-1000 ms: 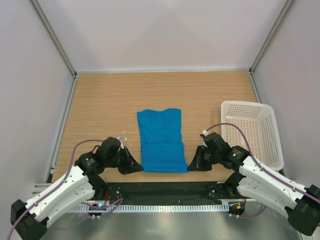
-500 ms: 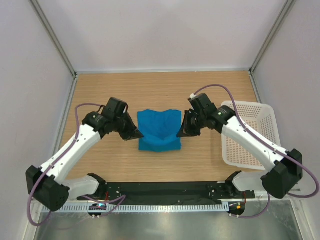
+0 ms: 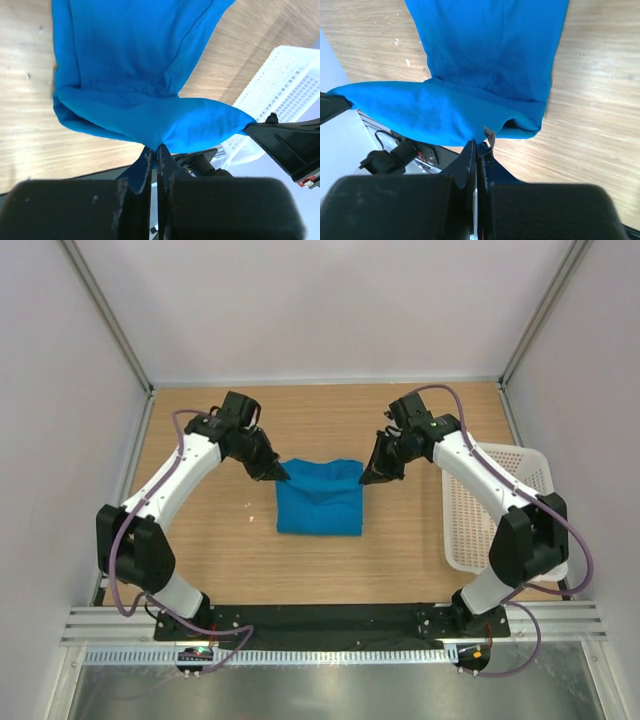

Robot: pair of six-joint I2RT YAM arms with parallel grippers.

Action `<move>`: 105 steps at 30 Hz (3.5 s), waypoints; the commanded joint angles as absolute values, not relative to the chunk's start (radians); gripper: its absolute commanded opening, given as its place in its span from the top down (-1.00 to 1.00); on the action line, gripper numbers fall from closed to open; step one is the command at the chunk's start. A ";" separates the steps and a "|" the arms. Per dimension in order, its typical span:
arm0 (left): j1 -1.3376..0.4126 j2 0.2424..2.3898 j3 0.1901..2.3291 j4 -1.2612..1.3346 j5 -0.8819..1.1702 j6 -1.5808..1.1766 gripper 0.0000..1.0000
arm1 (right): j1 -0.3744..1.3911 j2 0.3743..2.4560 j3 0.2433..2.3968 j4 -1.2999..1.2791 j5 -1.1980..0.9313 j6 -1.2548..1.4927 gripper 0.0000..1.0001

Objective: Fold and stack the t-shirts
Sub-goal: Fold the tshirt

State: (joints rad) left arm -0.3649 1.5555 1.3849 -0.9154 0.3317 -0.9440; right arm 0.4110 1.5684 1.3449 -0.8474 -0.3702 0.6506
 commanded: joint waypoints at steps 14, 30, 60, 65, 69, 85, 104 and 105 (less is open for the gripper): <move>-0.278 1.850 1.664 -0.934 0.436 -0.804 1.00 | 0.341 1.825 1.575 -0.815 -0.468 0.604 0.98; -0.245 2.101 1.844 -0.922 0.479 -0.775 0.95 | 0.290 2.058 1.749 -0.816 -0.491 0.601 0.97; -0.265 2.069 1.666 -0.579 0.687 -0.856 0.60 | 0.244 2.049 1.557 -0.382 -0.713 0.693 0.98; -0.281 2.134 1.638 -0.422 0.781 -0.923 0.66 | 0.252 2.111 1.532 -0.256 -0.753 0.753 0.98; -0.295 2.183 1.651 -0.299 0.813 -0.974 0.67 | 0.252 2.160 1.526 -0.131 -0.752 0.817 0.97; -0.339 2.146 1.562 -0.276 0.814 -0.942 0.55 | 0.212 2.321 1.661 -0.107 -0.631 0.839 0.98; -0.232 2.263 1.578 -0.193 0.836 -0.930 0.59 | 0.267 2.062 1.384 -0.006 -0.725 0.870 0.98; -0.229 2.273 1.577 -0.192 0.836 -0.925 0.59 | 0.267 2.084 1.381 0.036 -0.733 0.890 0.98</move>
